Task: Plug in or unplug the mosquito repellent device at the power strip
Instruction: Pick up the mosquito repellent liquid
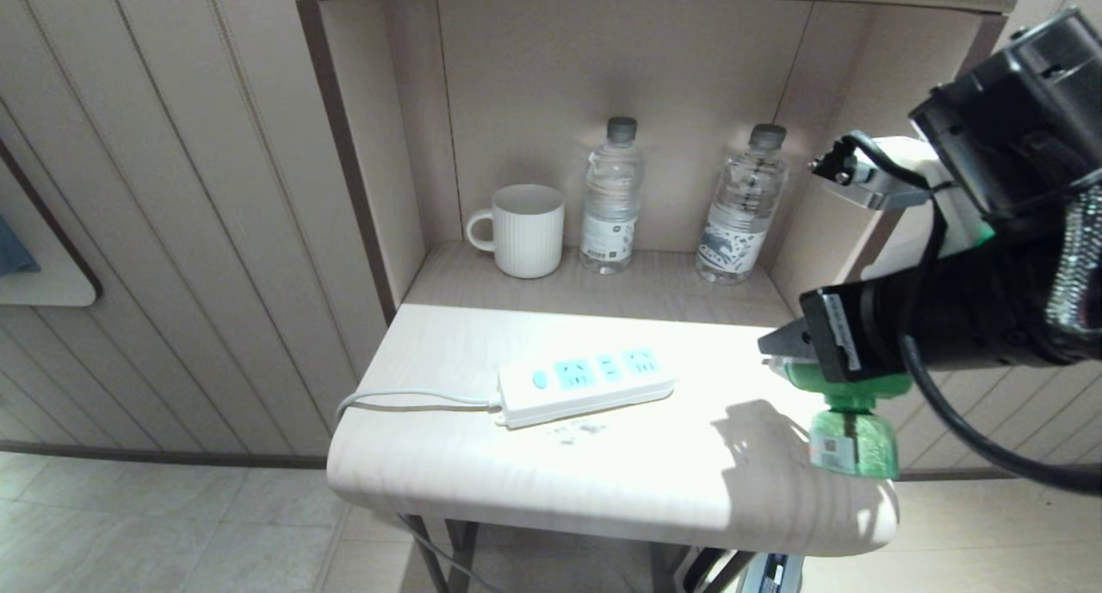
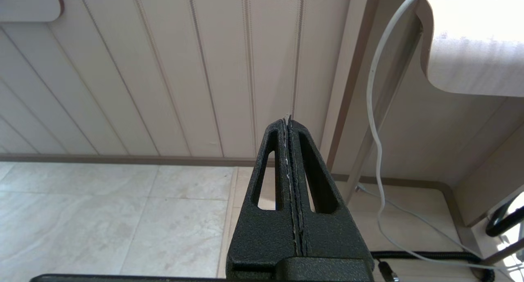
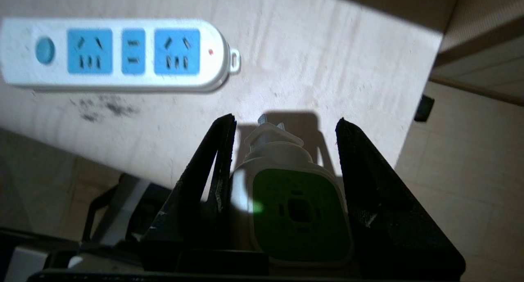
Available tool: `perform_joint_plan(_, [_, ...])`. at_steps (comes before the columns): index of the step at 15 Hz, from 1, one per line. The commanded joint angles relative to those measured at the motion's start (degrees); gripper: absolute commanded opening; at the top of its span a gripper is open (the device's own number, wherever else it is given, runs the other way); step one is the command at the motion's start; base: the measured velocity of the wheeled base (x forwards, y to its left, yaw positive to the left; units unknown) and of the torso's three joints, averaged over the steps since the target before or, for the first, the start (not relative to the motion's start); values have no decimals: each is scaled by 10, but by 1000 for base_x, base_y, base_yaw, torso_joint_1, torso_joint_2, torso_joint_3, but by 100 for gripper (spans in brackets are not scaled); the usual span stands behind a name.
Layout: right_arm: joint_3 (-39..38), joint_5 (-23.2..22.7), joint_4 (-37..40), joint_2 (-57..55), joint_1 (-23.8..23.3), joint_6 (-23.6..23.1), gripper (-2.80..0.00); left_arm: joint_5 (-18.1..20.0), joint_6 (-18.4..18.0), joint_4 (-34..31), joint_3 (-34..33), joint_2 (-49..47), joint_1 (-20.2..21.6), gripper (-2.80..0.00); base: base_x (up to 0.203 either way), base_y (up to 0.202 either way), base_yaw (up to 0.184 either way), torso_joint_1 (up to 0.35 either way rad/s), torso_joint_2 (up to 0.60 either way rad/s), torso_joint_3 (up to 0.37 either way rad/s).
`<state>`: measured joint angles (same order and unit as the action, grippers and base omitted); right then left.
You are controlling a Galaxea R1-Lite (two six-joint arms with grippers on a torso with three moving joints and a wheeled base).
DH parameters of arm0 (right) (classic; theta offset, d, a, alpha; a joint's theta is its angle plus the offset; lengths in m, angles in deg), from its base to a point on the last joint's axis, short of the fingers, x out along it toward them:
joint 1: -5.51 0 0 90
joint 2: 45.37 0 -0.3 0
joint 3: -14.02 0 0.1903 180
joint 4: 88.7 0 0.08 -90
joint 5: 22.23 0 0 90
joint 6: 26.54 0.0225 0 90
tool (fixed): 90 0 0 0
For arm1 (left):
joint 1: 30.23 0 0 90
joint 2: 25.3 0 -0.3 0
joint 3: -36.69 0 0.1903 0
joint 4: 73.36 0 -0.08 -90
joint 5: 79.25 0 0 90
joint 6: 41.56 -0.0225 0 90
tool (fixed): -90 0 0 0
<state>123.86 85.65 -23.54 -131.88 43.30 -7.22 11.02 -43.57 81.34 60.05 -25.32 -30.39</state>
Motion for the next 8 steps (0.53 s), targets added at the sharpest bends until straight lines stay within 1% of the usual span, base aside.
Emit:
perform_joint_plan(1, [-18, 3, -78, -18, -5, -1, -280, 0, 0, 0, 0, 0, 0, -280, 0, 0, 0, 0, 0, 0])
perform_joint_plan(2, [-27, 5, -105, -10, -5, -4, -280, 0, 0, 0, 0, 0, 0, -280, 0, 0, 0, 0, 0, 0])
perform_joint_plan(3, [-37, 12, -112, 2, -5, -3, -280, 0, 0, 0, 0, 0, 0, -280, 0, 0, 0, 0, 0, 0])
perform_joint_plan(4, [-51, 33, -120, 10, -5, -2, -280, 0, 0, 0, 0, 0, 0, -280, 0, 0, 0, 0, 0, 0])
perform_joint_plan(5, [-73, 66, -148, 18, -3, -4, -280, 0, 0, 0, 0, 0, 0, -280, 0, 0, 0, 0, 0, 0])
perform_joint_plan(6, [-104, 100, -193, 27, 0, -9, -280, 0, 0, 0, 0, 0, 0, -280, 0, 0, 0, 0, 0, 0])
perform_joint_plan(7, [-144, 129, -241, 39, 3, -28, -280, 0, 0, 0, 0, 0, 0, -280, 0, 0, 0, 0, 0, 0])
perform_joint_plan(8, [-188, 148, -289, 52, 7, -54, -280, 0, 0, 0, 0, 0, 0, -280, 0, 0, 0, 0, 0, 0])
